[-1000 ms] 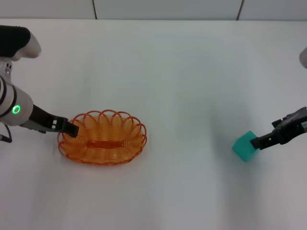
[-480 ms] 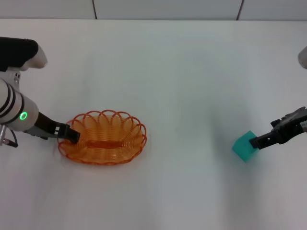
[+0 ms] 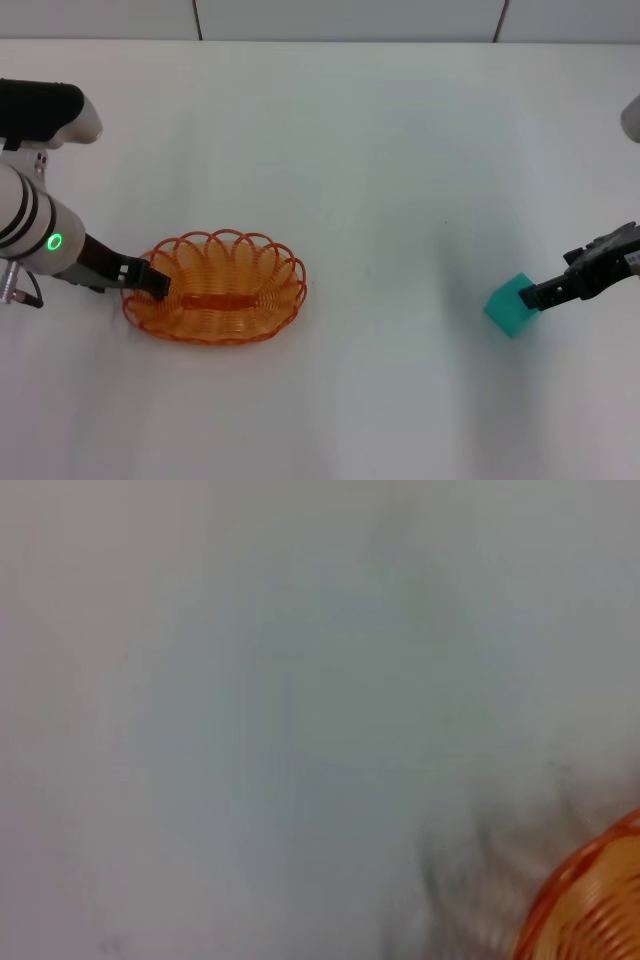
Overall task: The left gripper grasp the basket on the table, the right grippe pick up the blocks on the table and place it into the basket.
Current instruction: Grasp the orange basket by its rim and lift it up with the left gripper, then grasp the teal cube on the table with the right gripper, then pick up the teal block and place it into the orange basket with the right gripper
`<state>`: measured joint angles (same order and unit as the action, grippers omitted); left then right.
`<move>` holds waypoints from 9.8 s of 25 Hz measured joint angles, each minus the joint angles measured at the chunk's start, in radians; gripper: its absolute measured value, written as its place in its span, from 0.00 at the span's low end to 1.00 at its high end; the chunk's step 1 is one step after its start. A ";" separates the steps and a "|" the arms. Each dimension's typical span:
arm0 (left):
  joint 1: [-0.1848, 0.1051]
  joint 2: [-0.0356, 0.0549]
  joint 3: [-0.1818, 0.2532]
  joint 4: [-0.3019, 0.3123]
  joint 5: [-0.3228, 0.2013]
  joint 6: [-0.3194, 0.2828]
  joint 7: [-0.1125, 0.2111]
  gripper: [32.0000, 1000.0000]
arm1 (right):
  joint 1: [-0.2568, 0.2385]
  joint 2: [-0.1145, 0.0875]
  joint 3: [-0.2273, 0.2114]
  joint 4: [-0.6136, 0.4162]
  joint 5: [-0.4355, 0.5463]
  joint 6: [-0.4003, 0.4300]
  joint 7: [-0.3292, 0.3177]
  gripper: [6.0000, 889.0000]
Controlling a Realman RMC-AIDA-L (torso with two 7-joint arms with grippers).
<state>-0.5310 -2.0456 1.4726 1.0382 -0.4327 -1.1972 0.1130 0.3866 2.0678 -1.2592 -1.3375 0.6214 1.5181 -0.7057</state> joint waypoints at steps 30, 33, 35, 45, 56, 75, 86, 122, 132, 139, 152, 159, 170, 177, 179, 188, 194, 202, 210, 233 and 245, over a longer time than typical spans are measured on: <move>0.006 0.0039 -0.041 0.010 -0.092 -0.035 0.072 0.16 | 0.000 0.000 0.001 0.002 0.003 0.001 -0.008 0.96; 0.005 0.0040 -0.042 0.014 -0.092 -0.041 0.072 0.14 | 0.000 0.000 0.001 0.002 0.003 0.001 -0.008 0.96; 0.005 0.0040 -0.042 0.018 -0.092 -0.044 0.072 0.14 | 0.000 0.000 0.001 0.002 0.003 0.001 -0.008 0.96; 0.010 0.0029 -0.041 0.074 -0.121 -0.083 0.082 0.09 | 0.000 0.000 0.001 0.002 0.003 0.000 -0.009 0.95; 0.073 -0.0044 -0.029 0.437 -0.185 -0.303 0.019 0.06 | 0.022 0.000 0.003 0.055 0.003 -0.031 -0.010 0.95; 0.049 -0.0024 -0.041 0.614 -0.314 -0.434 -0.062 0.05 | 0.069 0.000 -0.009 0.155 0.003 -0.083 -0.011 0.94; 0.055 -0.0024 -0.041 0.604 -0.322 -0.426 -0.049 0.05 | 0.077 0.005 -0.032 0.209 0.003 -0.129 0.000 0.94; 0.055 -0.0026 -0.041 0.560 -0.342 -0.402 -0.027 0.05 | 0.117 0.002 -0.144 0.362 0.016 -0.261 0.040 0.92; 0.054 -0.0021 -0.042 0.550 -0.353 -0.400 -0.023 0.05 | 0.115 -0.002 -0.127 0.365 0.023 -0.262 0.043 0.87; 0.053 -0.0021 -0.041 0.549 -0.353 -0.400 -0.023 0.05 | 0.113 -0.001 -0.128 0.361 0.023 -0.259 0.043 0.63; 0.054 -0.0021 -0.043 0.550 -0.363 -0.398 -0.016 0.05 | 0.077 0.000 -0.111 0.262 0.027 -0.229 0.043 0.60; 0.060 -0.0020 -0.050 0.549 -0.368 -0.395 -0.008 0.05 | -0.010 -0.001 -0.047 0.040 0.151 -0.198 0.015 0.60; 0.063 -0.0018 -0.055 0.509 -0.390 -0.380 0.019 0.05 | -0.028 -0.002 -0.029 -0.225 0.350 -0.066 -0.086 0.59; 0.054 -0.0025 -0.055 0.483 -0.405 -0.372 0.029 0.05 | -0.013 -0.003 -0.086 -0.274 0.421 -0.010 -0.146 0.60; 0.053 -0.0025 -0.056 0.482 -0.405 -0.372 0.029 0.05 | -0.007 -0.003 -0.116 -0.300 0.424 -0.002 -0.151 0.60; 0.045 -0.0022 -0.066 0.482 -0.405 -0.372 0.028 0.05 | 0.045 -0.003 -0.203 -0.343 0.419 0.043 -0.140 0.60; 0.042 -0.0022 -0.066 0.482 -0.405 -0.372 0.028 0.05 | 0.057 -0.003 -0.231 -0.333 0.401 0.050 -0.134 0.60; 0.039 -0.0021 -0.066 0.472 -0.405 -0.371 0.028 0.05 | 0.074 -0.003 -0.250 -0.281 0.361 0.045 -0.126 0.60; 0.039 -0.0021 -0.066 0.470 -0.405 -0.370 0.028 0.05 | 0.089 -0.002 -0.272 -0.264 0.329 0.041 -0.120 0.60; 0.037 -0.0021 -0.066 0.470 -0.407 -0.368 0.030 0.05 | 0.092 -0.003 -0.284 -0.261 0.326 0.037 -0.119 0.77; 0.037 -0.0021 -0.066 0.470 -0.408 -0.364 0.030 0.05 | 0.088 -0.003 -0.276 -0.265 0.326 0.037 -0.116 0.98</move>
<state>-0.4940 -2.0478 1.4066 1.5078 -0.8407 -1.5610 0.1432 0.4745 2.0647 -1.5354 -1.6028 0.9479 1.5554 -0.8221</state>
